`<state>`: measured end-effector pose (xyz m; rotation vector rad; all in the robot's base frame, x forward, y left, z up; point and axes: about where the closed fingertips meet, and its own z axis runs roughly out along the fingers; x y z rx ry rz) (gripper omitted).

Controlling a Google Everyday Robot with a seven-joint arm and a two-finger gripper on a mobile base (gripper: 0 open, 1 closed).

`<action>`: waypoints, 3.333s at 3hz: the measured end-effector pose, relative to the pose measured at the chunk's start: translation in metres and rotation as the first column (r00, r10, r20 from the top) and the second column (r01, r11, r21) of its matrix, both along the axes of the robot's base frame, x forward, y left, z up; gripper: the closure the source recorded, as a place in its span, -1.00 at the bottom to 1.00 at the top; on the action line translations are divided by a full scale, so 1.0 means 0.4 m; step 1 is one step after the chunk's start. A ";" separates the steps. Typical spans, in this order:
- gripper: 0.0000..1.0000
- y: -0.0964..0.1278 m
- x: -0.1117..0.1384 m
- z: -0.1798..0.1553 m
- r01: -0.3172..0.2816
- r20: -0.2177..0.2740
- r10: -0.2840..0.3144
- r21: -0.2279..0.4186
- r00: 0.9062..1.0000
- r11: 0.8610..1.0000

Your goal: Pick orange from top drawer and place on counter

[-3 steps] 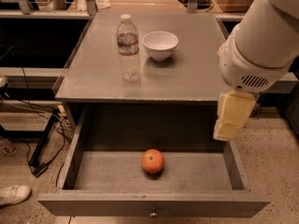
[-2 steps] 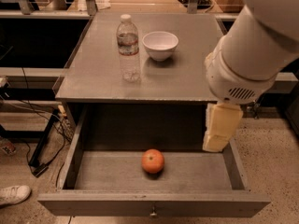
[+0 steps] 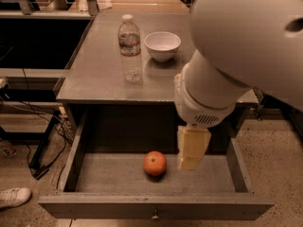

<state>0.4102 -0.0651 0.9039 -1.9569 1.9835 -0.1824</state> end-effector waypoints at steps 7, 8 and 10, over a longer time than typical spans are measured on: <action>-1.00 0.098 0.086 -0.380 -0.076 -0.121 0.071 -0.042 0.990 0.996; -1.00 0.117 0.098 -0.410 -0.081 -0.114 0.075 -0.055 0.991 0.995; -1.00 0.119 0.142 -0.482 -0.083 -0.099 0.076 -0.072 0.992 0.994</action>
Offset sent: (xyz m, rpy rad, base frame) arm 0.0272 0.0514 -0.0724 -0.0130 0.0383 0.1288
